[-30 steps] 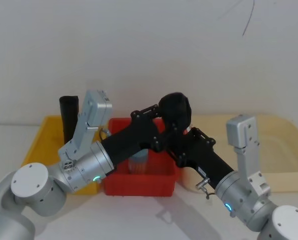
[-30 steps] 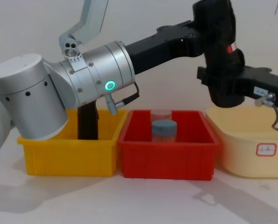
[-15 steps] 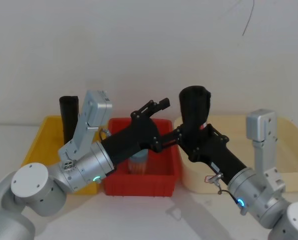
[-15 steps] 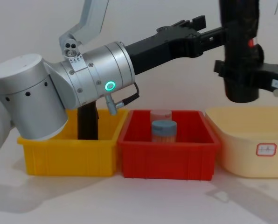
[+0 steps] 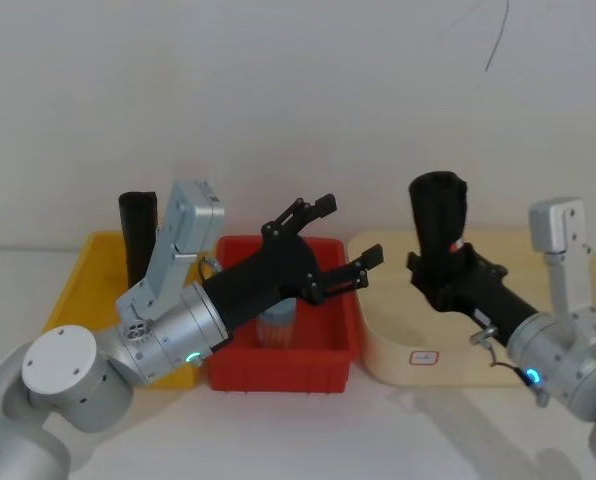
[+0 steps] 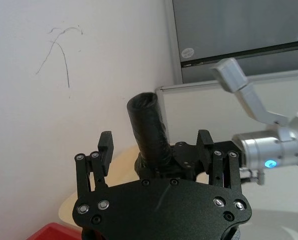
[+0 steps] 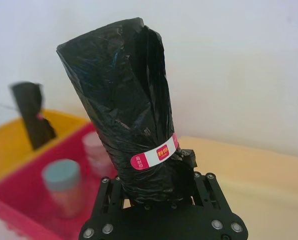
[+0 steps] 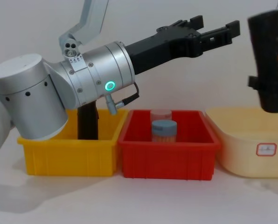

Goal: Pick up the garbage bag with the one hand and transfer it to the other hand.

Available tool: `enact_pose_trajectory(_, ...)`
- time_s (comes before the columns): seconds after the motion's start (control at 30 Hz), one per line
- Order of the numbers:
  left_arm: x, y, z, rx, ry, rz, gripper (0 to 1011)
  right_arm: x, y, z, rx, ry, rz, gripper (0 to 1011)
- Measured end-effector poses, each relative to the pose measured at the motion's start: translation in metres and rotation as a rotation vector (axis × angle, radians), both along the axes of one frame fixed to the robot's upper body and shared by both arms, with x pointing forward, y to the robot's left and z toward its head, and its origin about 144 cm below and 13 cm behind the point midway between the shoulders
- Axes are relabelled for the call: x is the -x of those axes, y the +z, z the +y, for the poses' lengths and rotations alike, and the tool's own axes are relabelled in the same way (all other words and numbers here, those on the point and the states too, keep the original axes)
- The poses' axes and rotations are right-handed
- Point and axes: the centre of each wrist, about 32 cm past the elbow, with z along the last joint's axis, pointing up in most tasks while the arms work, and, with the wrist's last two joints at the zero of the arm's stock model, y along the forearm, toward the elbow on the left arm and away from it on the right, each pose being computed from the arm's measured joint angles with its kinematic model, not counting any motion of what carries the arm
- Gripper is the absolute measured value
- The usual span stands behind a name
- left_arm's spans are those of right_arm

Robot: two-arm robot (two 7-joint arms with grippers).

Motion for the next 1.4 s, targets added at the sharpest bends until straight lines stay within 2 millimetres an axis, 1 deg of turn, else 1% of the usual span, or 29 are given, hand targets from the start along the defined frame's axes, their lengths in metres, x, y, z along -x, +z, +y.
enact_pose_trajectory(0.07,0.0,0.0,0.0,0.0,0.0,0.0,1000,-0.004,0.0,-0.007,0.013,-0.012,0.016,572)
enact_pose_trajectory(0.1,0.0,0.0,0.0,0.0,0.0,0.0,1000,-0.009,0.001,-0.013,0.026,-0.027,0.029,572)
enact_pose_trajectory(0.13,0.0,0.0,0.0,0.0,0.0,0.0,1000,-0.009,0.001,-0.013,0.026,-0.027,0.029,572)
enact_pose_trajectory(0.23,0.0,0.0,0.0,0.0,0.0,0.0,1000,-0.019,0.002,-0.032,0.056,-0.072,0.061,572)
enact_pose_trajectory(0.43,0.0,0.0,0.0,0.0,0.0,0.0,1000,-0.028,0.004,-0.056,0.091,-0.143,0.097,579)
enact_pose_trajectory(0.47,0.0,0.0,0.0,0.0,0.0,0.0,1000,-0.028,0.004,-0.058,0.095,-0.15,0.101,617)
enact_pose_trajectory(0.5,0.0,0.0,0.0,0.0,0.0,0.0,1000,-0.028,0.005,-0.061,0.1,-0.16,0.105,626)
enact_pose_trajectory(0.53,0.0,0.0,0.0,0.0,0.0,0.0,1000,-0.028,0.005,-0.063,0.104,-0.167,0.107,670)
enact_pose_trajectory(0.57,0.0,0.0,0.0,0.0,0.0,0.0,1000,-0.028,0.007,-0.067,0.112,-0.182,0.112,670)
enact_pose_trajectory(0.6,0.0,0.0,0.0,0.0,0.0,0.0,1000,-0.028,0.008,-0.071,0.12,-0.195,0.115,726)
enact_pose_trajectory(0.63,0.0,0.0,0.0,0.0,0.0,0.0,1000,-0.028,0.008,-0.071,0.12,-0.195,0.115,744)
enact_pose_trajectory(0.67,0.0,0.0,0.0,0.0,0.0,0.0,1000,-0.028,0.009,-0.074,0.13,-0.208,0.12,798)
enact_pose_trajectory(0.7,0.0,0.0,0.0,0.0,0.0,0.0,1000,-0.027,0.01,-0.076,0.136,-0.215,0.121,809)
enact_pose_trajectory(0.73,0.0,0.0,0.0,0.0,0.0,0.0,1000,-0.026,0.012,-0.078,0.146,-0.223,0.122,850)
enact_pose_trajectory(0.77,0.0,0.0,0.0,0.0,0.0,0.0,1000,-0.026,0.013,-0.079,0.151,-0.227,0.122,850)
enact_pose_trajectory(0.8,0.0,0.0,0.0,0.0,0.001,-0.001,1000,-0.025,0.016,-0.081,0.162,-0.233,0.122,916)
enact_pose_trajectory(0.87,0.0,0.0,0.0,0.001,0.002,-0.001,1000,-0.024,0.017,-0.081,0.168,-0.235,0.121,928)
enact_pose_trajectory(0.93,0.0,0.0,0.001,0.001,0.006,-0.002,1000,-0.021,0.023,-0.084,0.191,-0.239,0.114,1001)
enact_pose_trajectory(1.17,0.002,-0.003,0.005,0.005,0.036,-0.007,1000,-0.015,0.036,-0.081,0.23,-0.229,0.084,1001)
enact_pose_trajectory(1.4,0.005,-0.007,0.016,0.009,0.09,-0.01,1000,-0.008,0.047,-0.071,0.254,-0.177,0.054,1001)
